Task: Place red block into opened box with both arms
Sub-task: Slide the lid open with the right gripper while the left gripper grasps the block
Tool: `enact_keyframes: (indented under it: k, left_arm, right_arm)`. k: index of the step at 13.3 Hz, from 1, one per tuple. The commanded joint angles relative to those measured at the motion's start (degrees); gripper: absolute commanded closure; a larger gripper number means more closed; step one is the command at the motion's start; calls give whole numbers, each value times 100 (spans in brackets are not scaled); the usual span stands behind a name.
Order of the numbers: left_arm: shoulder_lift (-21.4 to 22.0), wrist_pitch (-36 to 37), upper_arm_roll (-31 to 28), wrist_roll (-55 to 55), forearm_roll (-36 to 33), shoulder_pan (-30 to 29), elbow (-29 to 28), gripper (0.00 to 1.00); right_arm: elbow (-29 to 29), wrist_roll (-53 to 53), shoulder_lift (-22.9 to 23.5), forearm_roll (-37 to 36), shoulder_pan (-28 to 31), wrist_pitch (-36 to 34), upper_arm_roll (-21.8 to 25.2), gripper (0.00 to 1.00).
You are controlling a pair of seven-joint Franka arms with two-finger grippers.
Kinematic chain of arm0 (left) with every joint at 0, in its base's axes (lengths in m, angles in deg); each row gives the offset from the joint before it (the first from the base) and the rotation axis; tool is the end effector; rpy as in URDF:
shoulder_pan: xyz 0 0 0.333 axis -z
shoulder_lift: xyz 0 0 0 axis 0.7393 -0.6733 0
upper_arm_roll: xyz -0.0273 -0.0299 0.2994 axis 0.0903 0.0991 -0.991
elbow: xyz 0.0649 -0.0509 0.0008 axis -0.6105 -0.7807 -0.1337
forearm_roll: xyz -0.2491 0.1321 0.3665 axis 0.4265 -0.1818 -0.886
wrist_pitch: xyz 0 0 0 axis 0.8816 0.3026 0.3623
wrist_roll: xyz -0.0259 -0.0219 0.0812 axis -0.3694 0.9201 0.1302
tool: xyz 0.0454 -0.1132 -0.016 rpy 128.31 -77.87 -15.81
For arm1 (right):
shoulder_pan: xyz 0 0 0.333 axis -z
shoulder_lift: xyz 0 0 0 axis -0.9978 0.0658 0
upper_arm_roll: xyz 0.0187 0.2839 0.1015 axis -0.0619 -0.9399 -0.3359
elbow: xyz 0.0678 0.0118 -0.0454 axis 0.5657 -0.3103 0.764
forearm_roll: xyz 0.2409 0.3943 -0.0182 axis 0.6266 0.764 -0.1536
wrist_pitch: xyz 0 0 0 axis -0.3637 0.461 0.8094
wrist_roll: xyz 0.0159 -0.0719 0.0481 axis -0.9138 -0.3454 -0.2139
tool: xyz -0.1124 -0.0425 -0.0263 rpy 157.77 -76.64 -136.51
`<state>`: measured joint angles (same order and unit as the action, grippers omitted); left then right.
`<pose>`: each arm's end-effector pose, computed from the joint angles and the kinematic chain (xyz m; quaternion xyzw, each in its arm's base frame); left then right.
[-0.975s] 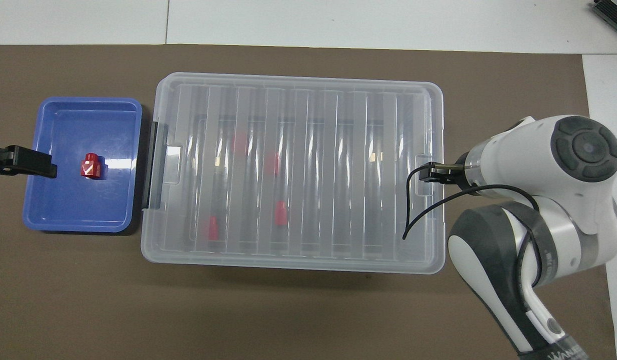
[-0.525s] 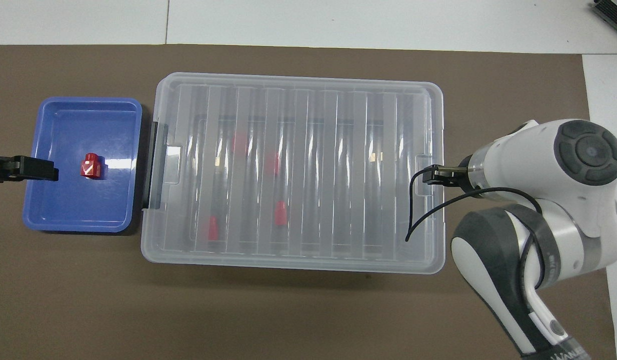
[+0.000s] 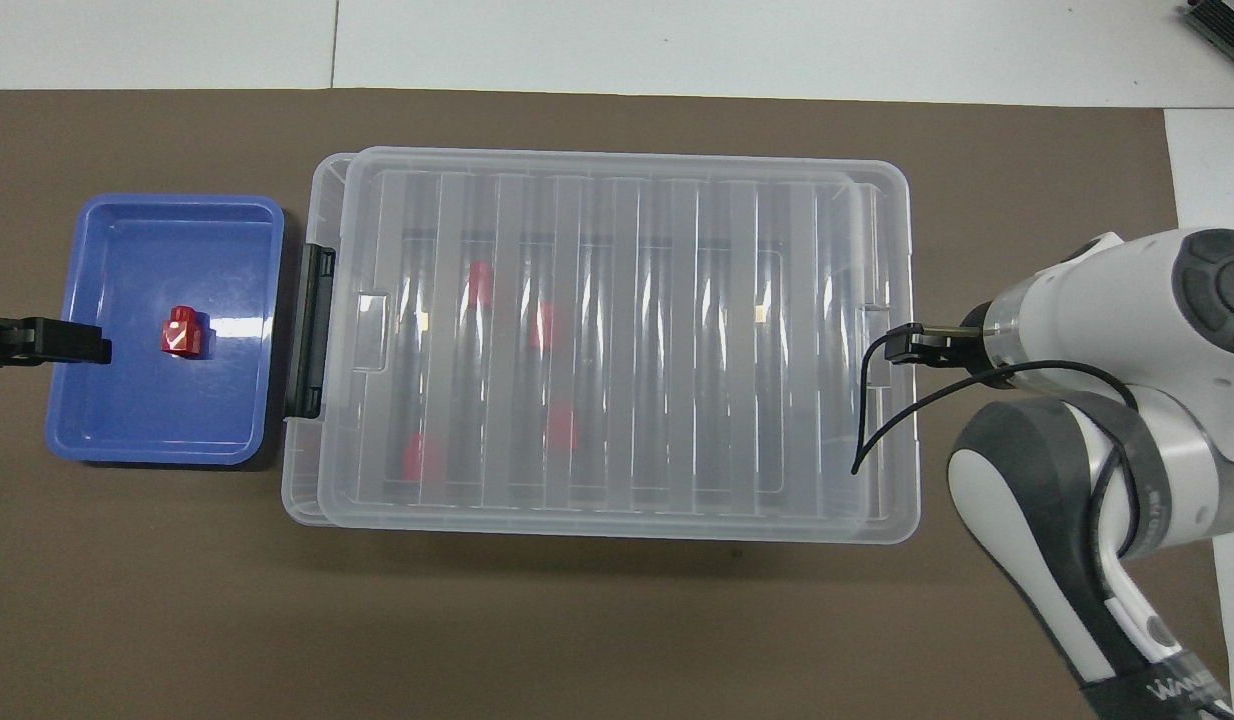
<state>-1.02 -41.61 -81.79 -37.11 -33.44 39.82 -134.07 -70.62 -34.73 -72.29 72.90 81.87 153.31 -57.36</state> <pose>0.6046 0.0381 0.5175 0.9992 -0.0167 0.0364 0.0029 0.6109 0.0789 0.4108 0.9972 -0.0694 0.0276 0.0070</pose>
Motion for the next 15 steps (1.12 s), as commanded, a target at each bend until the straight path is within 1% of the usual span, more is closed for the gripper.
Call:
enact_keyframes:
  k: [1,2,3,5,9,13,15]
  left_arm:
    - [70,-593,36,-144,-66,-93,-463,0]
    - [35,-839,36,-328,-66,-224,-586,0]
    - [-96,-1094,36,-556,-66,-304,-692,0]
    - [-385,-1473,36,-768,-66,-479,-728,0]
    - [-930,-2097,36,-751,-66,-384,-754,0]
    - [-1046,-2958,36,-769,-75,-427,-1263,0]
    - [-1335,-3231,36,-760,-75,-384,-1247,1]
  right_arm:
    - [-183,-508,-177,-74,417,19,-36,18]
    - [-183,-728,-168,-74,540,19,-36,18]
    - [-175,-895,-168,-74,629,19,-36,18]
    - [-166,-1063,-160,-74,752,28,-36,18]
    - [-148,-1572,-142,-74,1059,28,-36,17]
    - [-139,-2073,-124,-74,1402,98,-36,17]
    - [-139,-2154,-116,-74,1534,116,-36,17]
